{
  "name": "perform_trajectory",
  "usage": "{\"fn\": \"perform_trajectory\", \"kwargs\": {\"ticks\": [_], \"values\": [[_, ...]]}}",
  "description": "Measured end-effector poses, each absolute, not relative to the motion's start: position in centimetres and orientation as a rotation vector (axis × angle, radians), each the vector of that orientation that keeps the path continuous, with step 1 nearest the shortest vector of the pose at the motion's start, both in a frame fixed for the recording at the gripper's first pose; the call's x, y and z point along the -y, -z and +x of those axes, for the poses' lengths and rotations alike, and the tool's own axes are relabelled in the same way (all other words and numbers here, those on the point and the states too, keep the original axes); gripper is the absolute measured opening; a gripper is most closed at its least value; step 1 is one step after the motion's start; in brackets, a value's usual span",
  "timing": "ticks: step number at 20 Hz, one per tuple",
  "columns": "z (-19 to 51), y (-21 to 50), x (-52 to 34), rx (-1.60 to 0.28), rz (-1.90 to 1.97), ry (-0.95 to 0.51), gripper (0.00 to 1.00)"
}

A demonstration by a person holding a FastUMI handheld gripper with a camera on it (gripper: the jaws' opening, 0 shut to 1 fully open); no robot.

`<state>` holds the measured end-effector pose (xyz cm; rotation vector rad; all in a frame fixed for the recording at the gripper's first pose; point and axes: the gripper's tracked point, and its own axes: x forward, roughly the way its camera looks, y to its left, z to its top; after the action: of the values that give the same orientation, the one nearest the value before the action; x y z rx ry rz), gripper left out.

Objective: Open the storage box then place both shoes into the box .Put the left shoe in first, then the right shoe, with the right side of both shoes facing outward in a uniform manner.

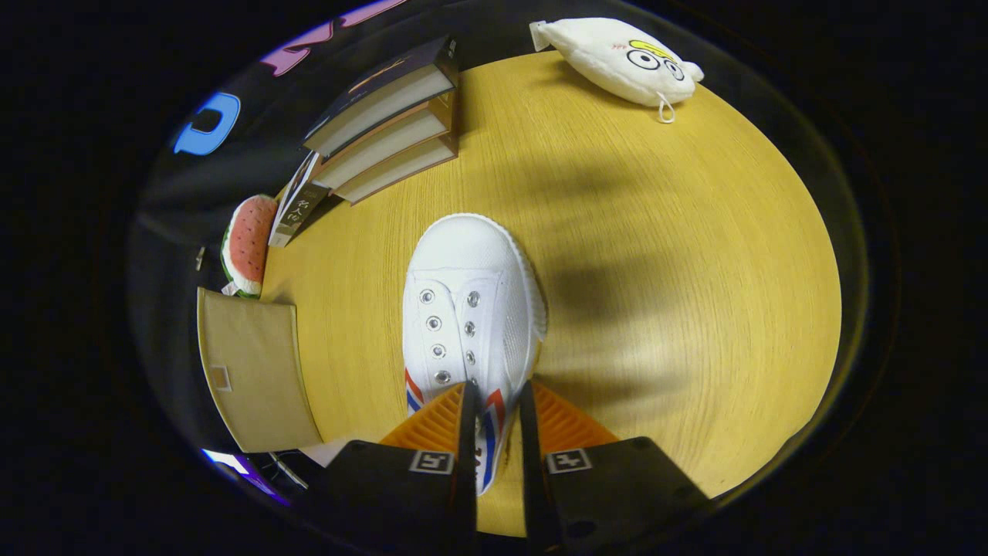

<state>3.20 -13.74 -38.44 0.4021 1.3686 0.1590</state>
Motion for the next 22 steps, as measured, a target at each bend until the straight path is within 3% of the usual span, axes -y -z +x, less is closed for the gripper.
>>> {"fn": "perform_trajectory", "kwargs": {"ticks": [3, 4, 22], "values": [[3.4, 38.2, 13.8, -1.366, 0.464, -0.153, 0.2], [3.3, 38.5, 13.6, -1.369, 0.482, -0.153, 0.12], [1.8, 28.0, 8.9, -1.298, 0.64, -0.175, 0.11]]}}
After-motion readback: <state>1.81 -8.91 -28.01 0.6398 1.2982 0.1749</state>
